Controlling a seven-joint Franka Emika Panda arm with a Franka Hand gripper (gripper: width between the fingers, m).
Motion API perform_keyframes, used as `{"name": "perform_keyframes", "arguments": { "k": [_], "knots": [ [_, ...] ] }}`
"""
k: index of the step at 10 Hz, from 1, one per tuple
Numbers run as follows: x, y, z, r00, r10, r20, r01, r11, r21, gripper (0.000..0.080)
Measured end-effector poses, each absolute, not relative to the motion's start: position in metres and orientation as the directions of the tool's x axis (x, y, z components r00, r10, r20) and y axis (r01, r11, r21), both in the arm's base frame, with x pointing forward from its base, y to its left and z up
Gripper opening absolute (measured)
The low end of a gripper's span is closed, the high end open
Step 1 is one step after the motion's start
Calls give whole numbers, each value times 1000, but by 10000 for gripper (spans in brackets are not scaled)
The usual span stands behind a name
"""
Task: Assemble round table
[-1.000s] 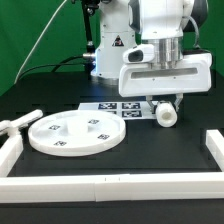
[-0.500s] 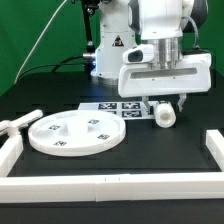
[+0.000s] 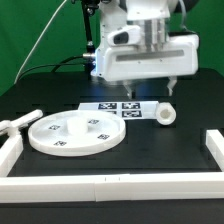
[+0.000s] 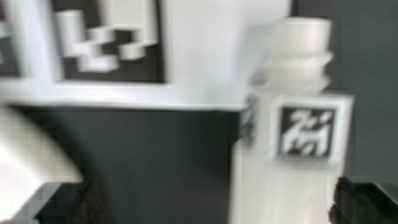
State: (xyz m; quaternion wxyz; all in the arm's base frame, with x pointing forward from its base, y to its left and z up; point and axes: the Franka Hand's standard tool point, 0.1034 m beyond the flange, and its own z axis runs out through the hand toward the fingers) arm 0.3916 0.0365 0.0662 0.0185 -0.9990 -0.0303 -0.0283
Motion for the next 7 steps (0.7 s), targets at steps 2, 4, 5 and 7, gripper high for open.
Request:
{"name": "perform_keyframes", "arguments": {
  "k": [2, 4, 5, 7],
  "knots": [
    [406, 31, 73, 993, 92, 78, 95, -995, -34, 649],
    [406, 31, 72, 993, 93, 79, 96, -995, -33, 649],
    [406, 31, 72, 993, 93, 79, 96, -995, -34, 649],
    [411, -5, 70, 967, 242, 76, 244, -970, -16, 649]
  ]
}}
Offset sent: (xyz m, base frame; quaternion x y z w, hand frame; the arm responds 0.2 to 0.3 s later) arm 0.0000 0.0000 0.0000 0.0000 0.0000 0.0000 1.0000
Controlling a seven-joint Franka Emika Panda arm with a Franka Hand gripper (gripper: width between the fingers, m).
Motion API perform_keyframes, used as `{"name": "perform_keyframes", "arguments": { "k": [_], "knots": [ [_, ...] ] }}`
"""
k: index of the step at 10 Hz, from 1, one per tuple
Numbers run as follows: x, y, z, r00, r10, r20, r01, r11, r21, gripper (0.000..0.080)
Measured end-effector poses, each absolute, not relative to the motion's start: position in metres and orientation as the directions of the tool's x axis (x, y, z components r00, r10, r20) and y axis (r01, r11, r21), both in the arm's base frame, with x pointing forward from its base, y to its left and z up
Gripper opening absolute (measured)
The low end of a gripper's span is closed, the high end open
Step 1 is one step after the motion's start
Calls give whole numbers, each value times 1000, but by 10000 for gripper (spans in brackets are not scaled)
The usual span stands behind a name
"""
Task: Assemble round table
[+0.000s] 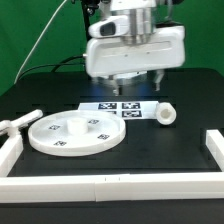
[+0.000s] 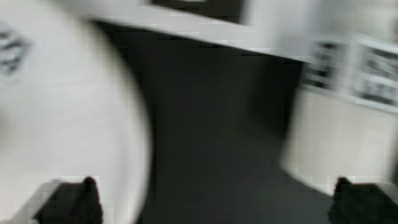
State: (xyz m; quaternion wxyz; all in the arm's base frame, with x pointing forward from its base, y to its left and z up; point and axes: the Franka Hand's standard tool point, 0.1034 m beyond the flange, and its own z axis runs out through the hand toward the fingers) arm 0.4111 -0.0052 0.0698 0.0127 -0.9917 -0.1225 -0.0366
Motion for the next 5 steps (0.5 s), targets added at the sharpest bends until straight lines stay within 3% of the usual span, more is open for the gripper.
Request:
{"name": "perform_keyframes", "arguments": {
  "k": [2, 5],
  "knots": [
    [432, -46, 79, 948, 309, 79, 310, -951, -4, 649],
    [435, -44, 84, 961, 267, 74, 268, -963, -15, 649]
  ]
}}
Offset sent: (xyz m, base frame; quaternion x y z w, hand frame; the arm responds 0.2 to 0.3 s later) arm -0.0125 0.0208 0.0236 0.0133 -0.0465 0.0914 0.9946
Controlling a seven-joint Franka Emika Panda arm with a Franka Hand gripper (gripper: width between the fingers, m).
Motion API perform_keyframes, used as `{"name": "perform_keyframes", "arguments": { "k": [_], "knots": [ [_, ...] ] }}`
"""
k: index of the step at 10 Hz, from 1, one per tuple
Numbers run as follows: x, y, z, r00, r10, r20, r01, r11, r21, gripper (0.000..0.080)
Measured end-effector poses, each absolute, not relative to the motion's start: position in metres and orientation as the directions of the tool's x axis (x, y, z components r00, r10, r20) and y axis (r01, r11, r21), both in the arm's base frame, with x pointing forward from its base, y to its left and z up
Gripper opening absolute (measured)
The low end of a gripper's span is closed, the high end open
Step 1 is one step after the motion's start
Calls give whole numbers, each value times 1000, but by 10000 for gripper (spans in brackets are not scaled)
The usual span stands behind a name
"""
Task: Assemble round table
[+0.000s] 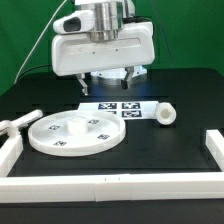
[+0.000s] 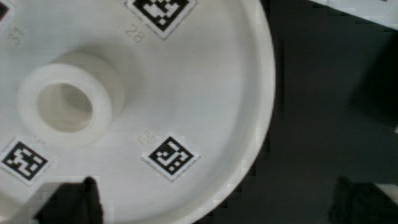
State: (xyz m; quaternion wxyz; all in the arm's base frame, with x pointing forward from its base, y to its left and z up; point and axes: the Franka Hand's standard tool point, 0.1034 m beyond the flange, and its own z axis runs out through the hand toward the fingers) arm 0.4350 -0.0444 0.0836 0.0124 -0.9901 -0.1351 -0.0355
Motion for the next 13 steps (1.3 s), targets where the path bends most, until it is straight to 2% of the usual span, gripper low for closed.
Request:
{"name": "perform_keyframes", "arguments": {
  "k": [2, 6, 7, 9, 13],
  "knots": [
    [435, -47, 81, 956, 284, 69, 286, -958, -13, 649],
    [451, -96, 56, 897, 439, 47, 439, -898, 5, 649],
    [450, -101, 48, 884, 464, 58, 463, -886, 27, 649],
    [439, -113, 32, 887, 461, 38, 461, -887, 15, 649],
    [443, -110, 22, 886, 463, 33, 463, -886, 12, 649]
  ]
}}
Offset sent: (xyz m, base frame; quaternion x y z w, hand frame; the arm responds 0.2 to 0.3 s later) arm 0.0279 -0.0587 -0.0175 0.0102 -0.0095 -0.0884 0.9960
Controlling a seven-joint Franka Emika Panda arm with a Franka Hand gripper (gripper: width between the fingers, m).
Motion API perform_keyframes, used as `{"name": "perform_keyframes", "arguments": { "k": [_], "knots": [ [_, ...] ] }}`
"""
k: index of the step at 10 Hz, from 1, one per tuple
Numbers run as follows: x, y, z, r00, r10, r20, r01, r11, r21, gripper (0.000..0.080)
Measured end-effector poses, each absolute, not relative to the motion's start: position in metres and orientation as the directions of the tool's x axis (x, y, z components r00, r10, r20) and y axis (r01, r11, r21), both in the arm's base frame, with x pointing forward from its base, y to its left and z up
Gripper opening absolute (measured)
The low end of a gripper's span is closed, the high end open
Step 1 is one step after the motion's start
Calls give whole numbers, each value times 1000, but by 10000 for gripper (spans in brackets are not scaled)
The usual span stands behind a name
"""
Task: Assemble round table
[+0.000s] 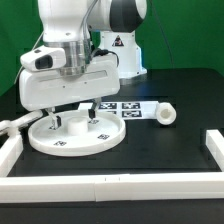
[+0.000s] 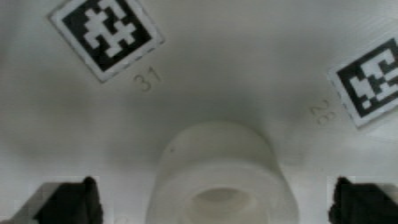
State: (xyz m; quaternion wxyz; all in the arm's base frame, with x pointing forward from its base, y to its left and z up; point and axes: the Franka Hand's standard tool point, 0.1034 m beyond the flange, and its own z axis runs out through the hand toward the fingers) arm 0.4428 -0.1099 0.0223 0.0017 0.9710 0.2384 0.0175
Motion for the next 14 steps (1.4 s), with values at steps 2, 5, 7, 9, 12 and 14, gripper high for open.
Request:
{"name": "perform_keyframes", "arguments": {
  "k": [2, 5, 7, 9, 12, 14],
  "knots": [
    [449, -114, 20, 885, 464, 37, 464, -886, 15, 649],
    [448, -114, 20, 885, 463, 35, 463, -886, 14, 618],
    [448, -114, 19, 885, 463, 35, 463, -886, 14, 437],
    [448, -114, 19, 885, 463, 35, 463, -886, 14, 400],
    [458, -99, 20, 907, 419, 32, 420, -908, -3, 400],
    [483, -72, 23, 936, 351, 36, 352, -936, -23, 400]
  ]
}}
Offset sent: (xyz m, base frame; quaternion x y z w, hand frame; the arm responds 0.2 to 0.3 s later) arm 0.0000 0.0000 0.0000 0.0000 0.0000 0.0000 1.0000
